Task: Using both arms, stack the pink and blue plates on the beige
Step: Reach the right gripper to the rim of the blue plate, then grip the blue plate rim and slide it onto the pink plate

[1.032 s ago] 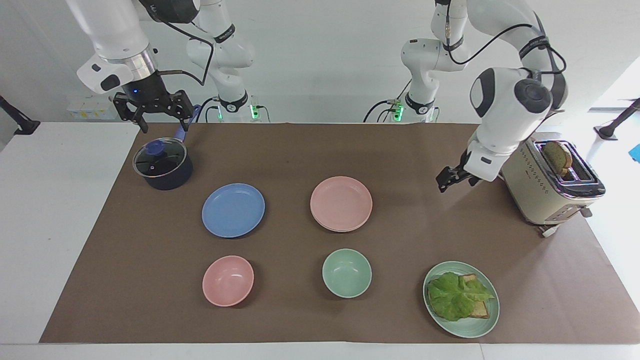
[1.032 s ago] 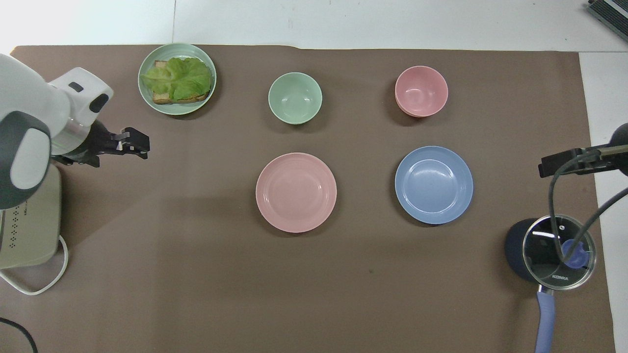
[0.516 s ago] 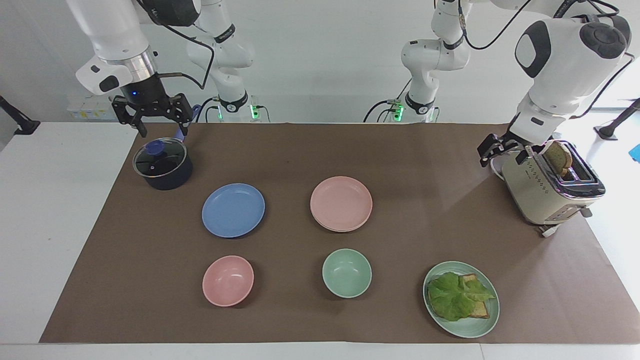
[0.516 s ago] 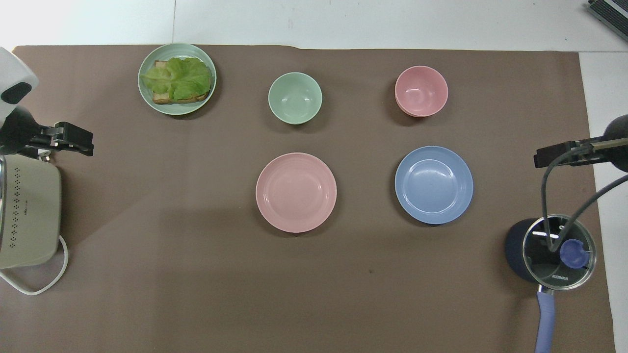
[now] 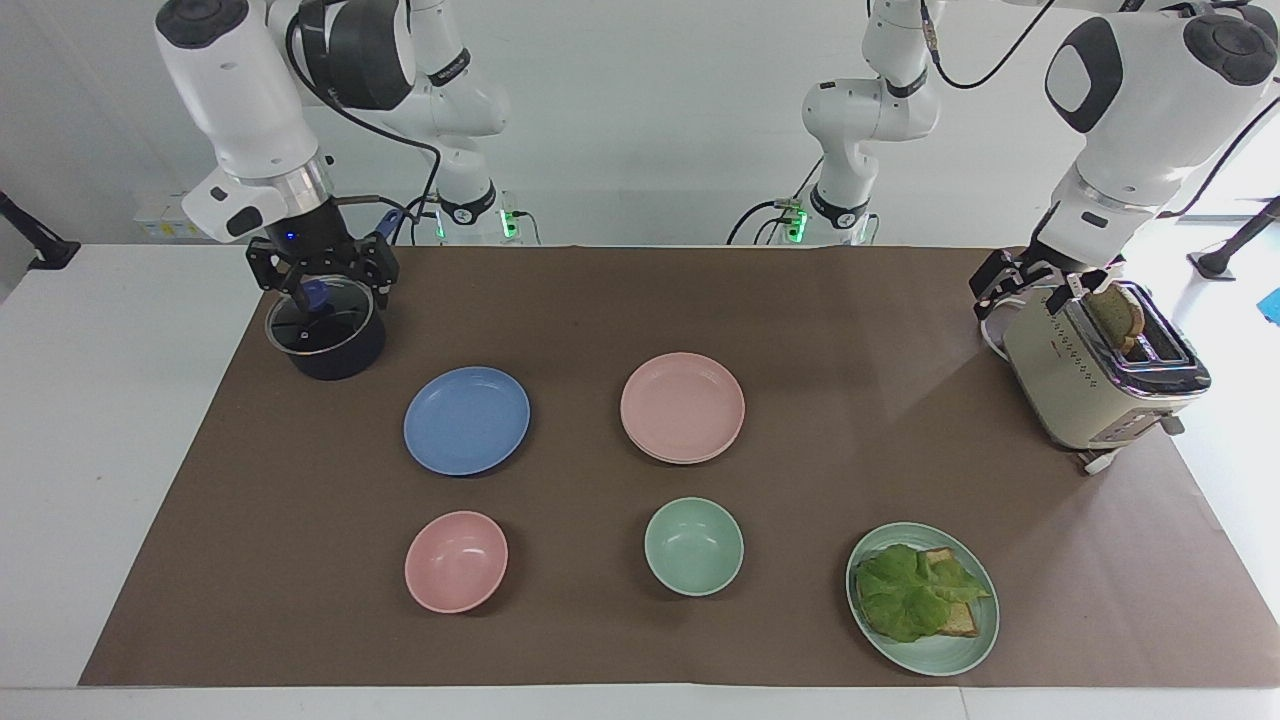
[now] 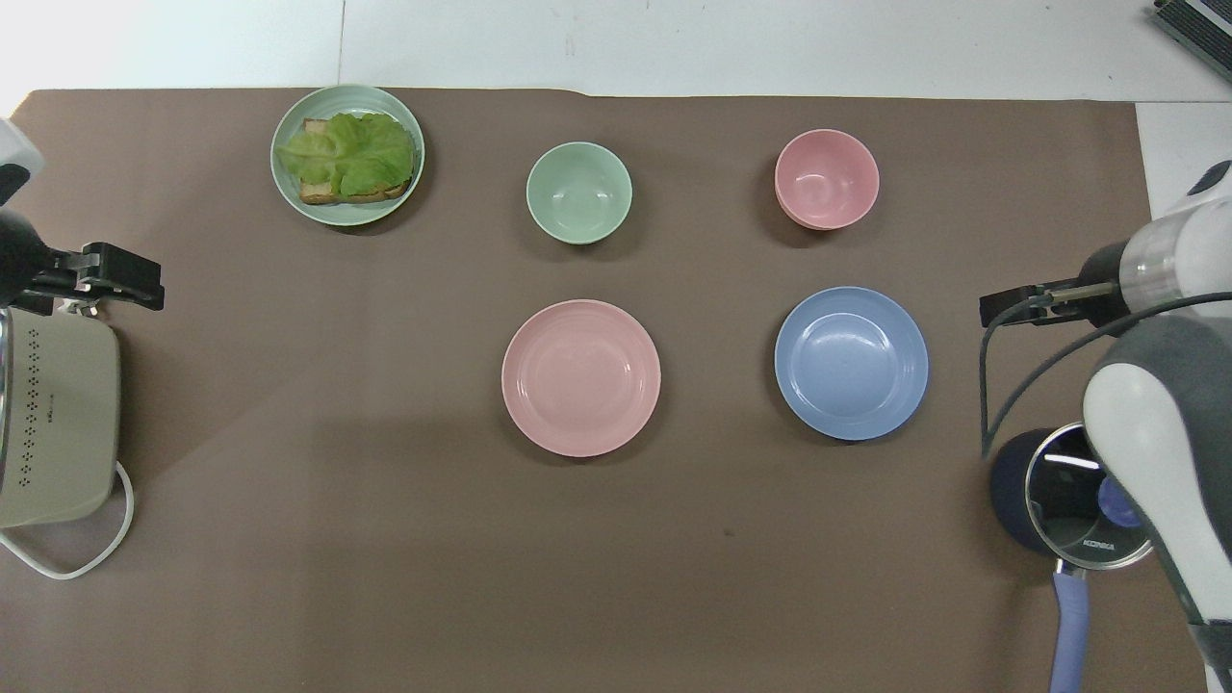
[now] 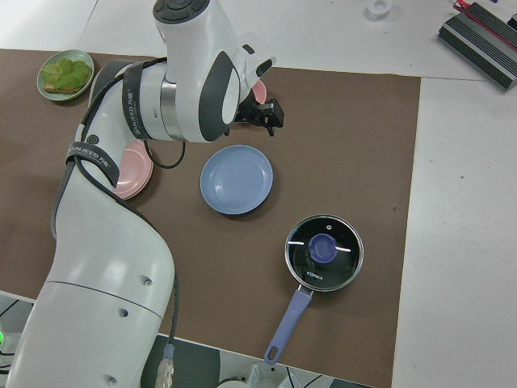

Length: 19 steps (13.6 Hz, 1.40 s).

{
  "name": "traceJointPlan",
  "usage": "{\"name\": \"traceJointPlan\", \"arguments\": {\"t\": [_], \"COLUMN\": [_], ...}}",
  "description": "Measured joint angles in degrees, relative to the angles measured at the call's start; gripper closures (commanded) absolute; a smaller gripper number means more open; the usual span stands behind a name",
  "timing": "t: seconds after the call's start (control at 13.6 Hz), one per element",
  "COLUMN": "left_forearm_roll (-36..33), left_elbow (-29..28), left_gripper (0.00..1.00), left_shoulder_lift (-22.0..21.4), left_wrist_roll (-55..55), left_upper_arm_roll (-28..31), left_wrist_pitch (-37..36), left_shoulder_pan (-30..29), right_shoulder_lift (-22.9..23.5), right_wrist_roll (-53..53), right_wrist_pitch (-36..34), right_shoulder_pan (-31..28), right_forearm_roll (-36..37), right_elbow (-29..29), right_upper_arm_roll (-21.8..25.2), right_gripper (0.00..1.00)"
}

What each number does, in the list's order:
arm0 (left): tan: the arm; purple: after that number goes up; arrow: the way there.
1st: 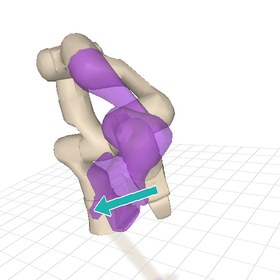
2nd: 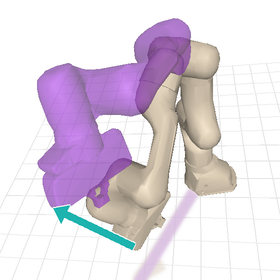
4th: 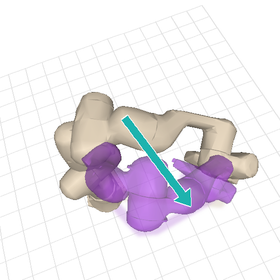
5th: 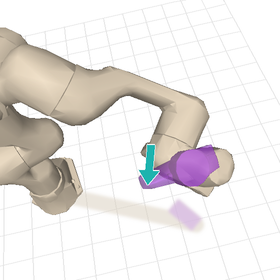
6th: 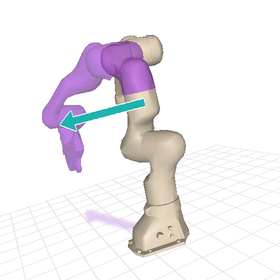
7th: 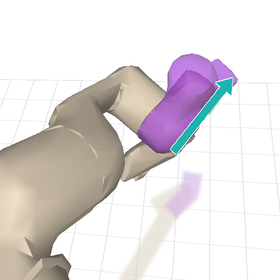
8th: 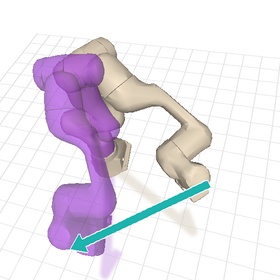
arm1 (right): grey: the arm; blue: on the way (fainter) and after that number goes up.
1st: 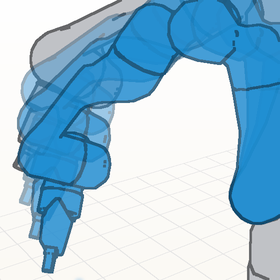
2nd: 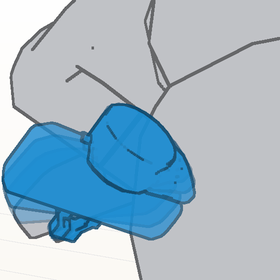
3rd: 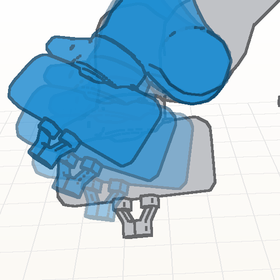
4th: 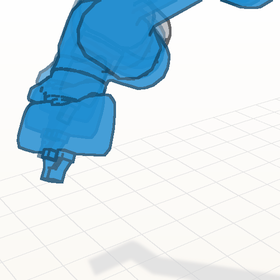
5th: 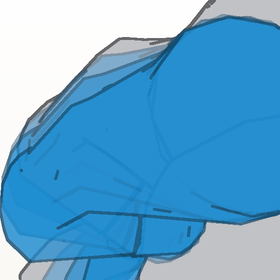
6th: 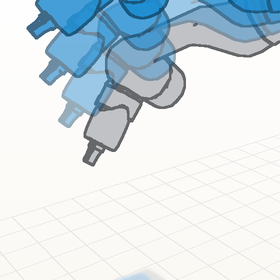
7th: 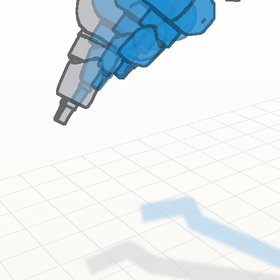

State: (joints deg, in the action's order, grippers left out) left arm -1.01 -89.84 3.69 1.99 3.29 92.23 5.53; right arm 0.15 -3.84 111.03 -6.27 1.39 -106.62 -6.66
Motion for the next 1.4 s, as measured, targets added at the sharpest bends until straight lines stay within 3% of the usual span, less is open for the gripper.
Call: {"name": "traceJointPlan", "arguments": {"t": [0.29,0.44,0.81,1.18,1.25,1.4], "left_forearm_roll": [0.00,0.00,0.00,0.00,0.00,0.00], "left_elbow": [0.00,0.00,0.00,0.00,0.00,0.00], "left_gripper": [0.00,0.00,0.00,0.00,0.00,0.00], "left_shoulder_lift": [0.00,0.00,0.00,0.00,0.00,0.00], "left_wrist_roll": [0.00,0.00,0.00,0.00,0.00,0.00], "left_upper_arm_roll": [0.01,0.01,0.01,0.01,0.01,0.01], "left_wrist_pitch": [0.00,0.00,0.00,0.00,0.00,0.00], "left_shoulder_pan": [-0.04,-0.04,-0.04,-0.04,-0.04,-0.04], "right_shoulder_lift": [6.19,9.47,15.01,16.16,16.15,16.02], "right_wrist_roll": [-0.87,-1.63,-12.25,-14.19,-14.88,-15.89], "right_wrist_pitch": [16.07,20.00,22.75,23.20,23.20,23.20], "right_shoulder_pan": [0.08,0.03,-1.13,-2.81,-3.09,-3.49], "right_forearm_roll": [-0.11,-1.09,-12.95,-14.90,-15.92,-17.87], "right_elbow": [-8.07,-8.76,-9.23,-10.63,-11.01,-12.04], "right_upper_arm_roll": [-0.03,-0.01,0.46,0.48,0.49,0.49], "right_gripper": [0.00,0.10,0.27,0.38,0.47,0.84]}}
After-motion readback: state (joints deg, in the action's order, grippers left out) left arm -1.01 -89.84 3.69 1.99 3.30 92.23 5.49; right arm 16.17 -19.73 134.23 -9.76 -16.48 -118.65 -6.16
